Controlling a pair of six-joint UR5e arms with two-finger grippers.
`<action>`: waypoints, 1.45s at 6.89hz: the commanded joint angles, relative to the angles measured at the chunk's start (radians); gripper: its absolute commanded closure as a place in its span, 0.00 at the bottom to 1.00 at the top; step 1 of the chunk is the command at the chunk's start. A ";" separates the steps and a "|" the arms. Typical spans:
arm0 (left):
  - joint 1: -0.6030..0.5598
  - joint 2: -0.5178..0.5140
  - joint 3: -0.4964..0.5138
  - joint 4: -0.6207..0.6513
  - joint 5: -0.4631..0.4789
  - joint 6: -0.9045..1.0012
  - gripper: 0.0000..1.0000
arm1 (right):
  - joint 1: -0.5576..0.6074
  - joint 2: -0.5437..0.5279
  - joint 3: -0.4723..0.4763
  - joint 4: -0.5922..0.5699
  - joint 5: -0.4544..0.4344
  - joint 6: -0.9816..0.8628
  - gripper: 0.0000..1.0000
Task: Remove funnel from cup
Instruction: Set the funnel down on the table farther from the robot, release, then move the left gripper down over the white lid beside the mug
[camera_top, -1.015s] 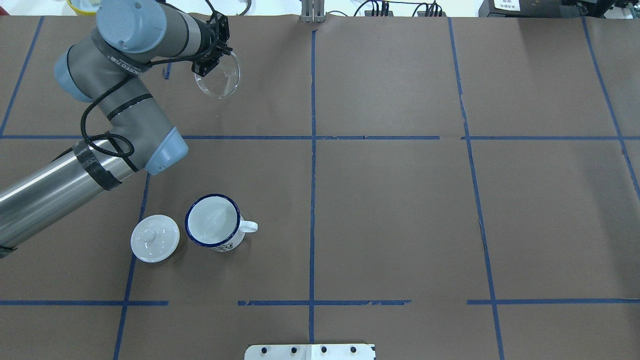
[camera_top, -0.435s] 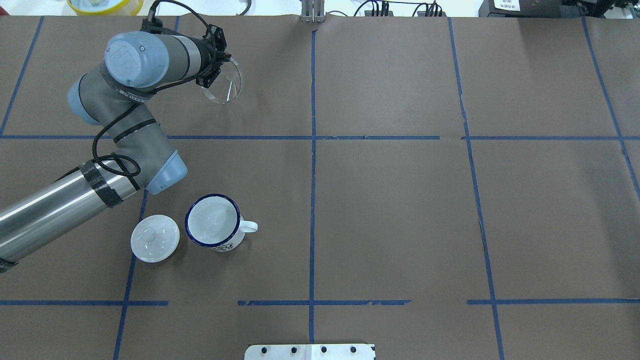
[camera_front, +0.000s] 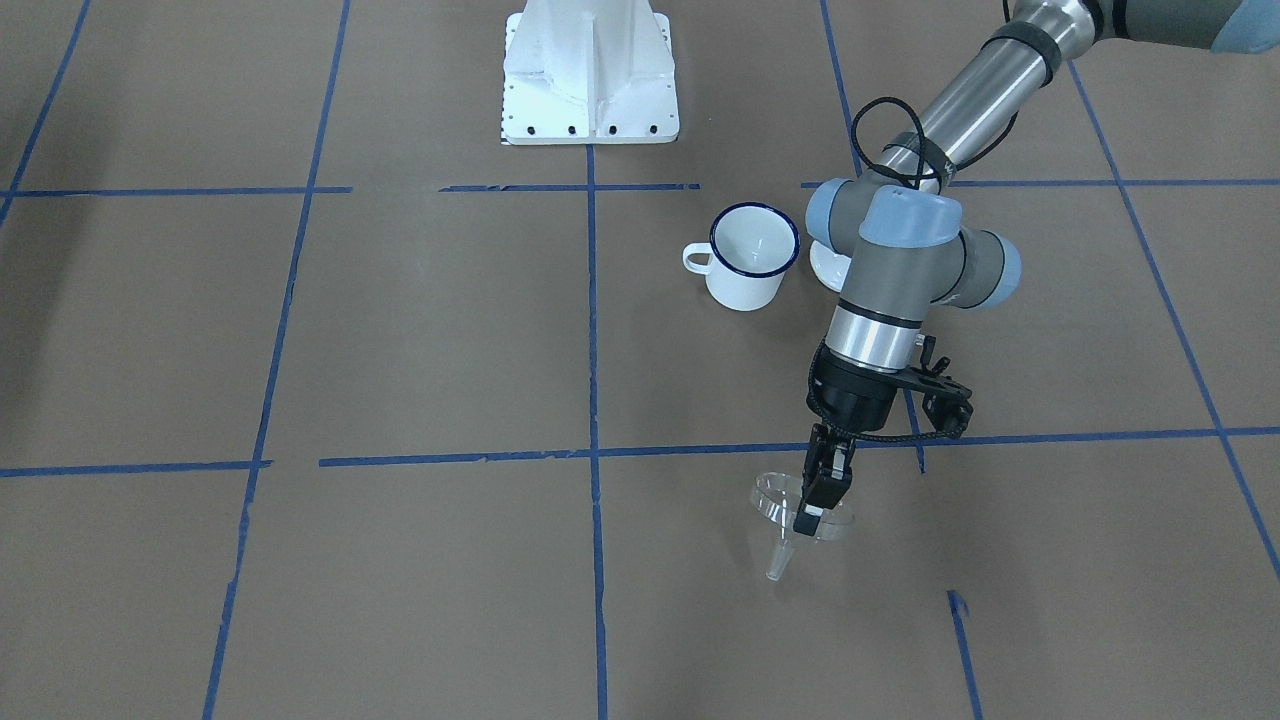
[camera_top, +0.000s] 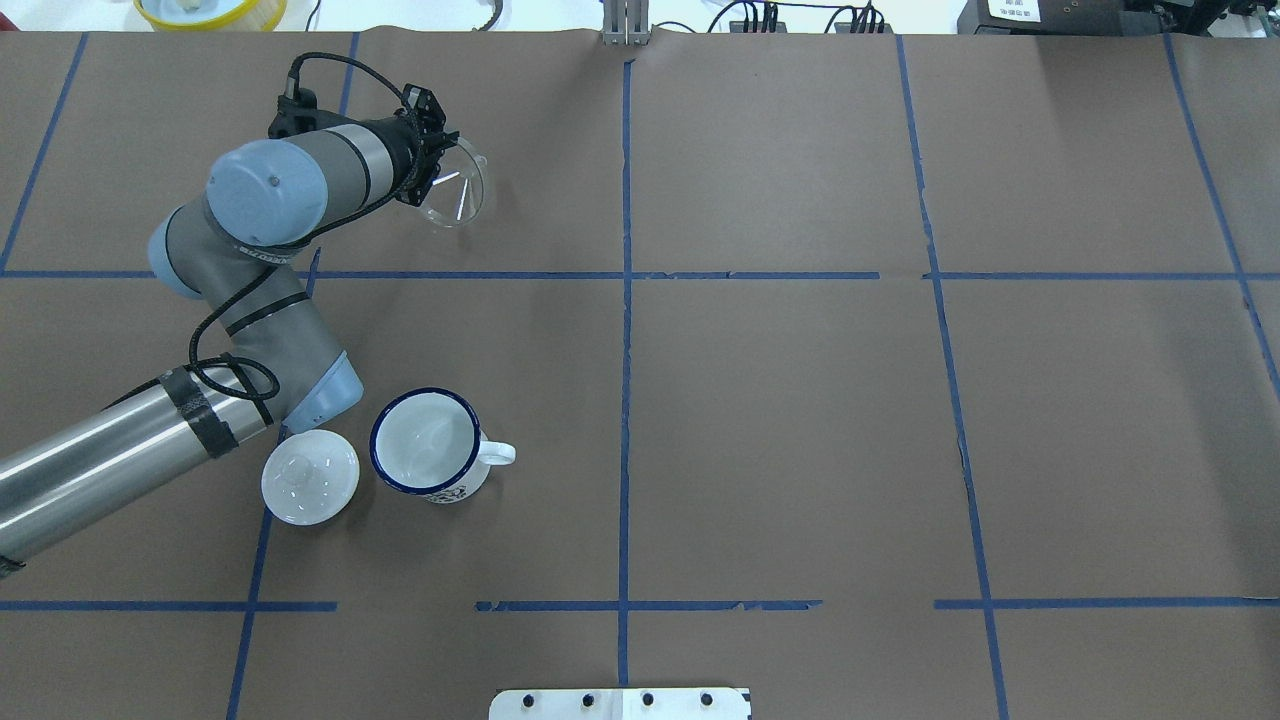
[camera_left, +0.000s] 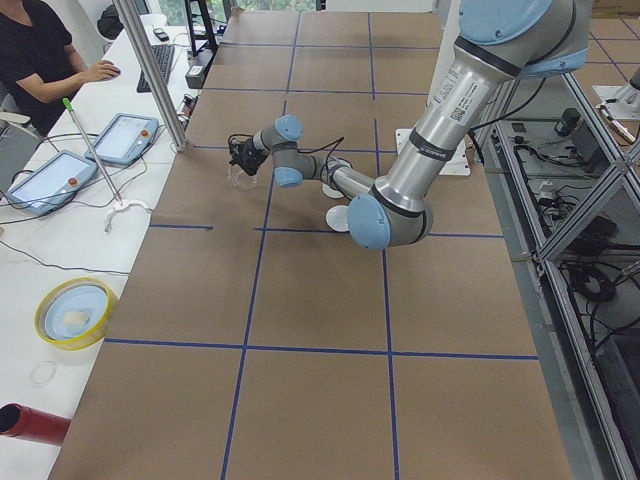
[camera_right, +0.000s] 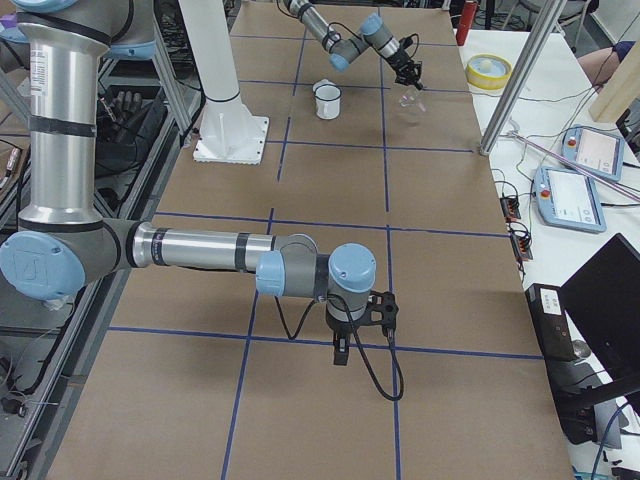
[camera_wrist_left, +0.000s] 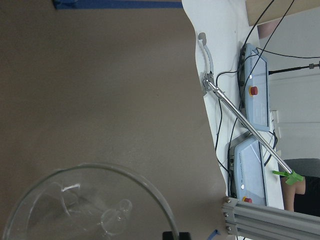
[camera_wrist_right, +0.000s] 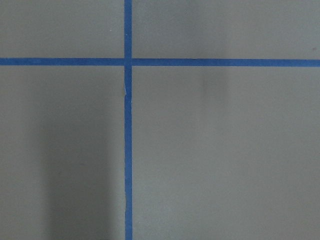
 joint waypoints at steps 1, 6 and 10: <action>0.011 0.011 0.004 -0.007 0.000 0.011 0.28 | 0.000 0.000 0.001 0.000 0.000 0.000 0.00; -0.006 0.155 -0.441 0.679 -0.323 0.460 0.01 | 0.000 0.000 0.001 0.000 0.000 0.000 0.00; 0.015 0.384 -0.649 0.854 -0.510 0.580 0.03 | 0.000 0.000 -0.001 0.000 0.000 0.000 0.00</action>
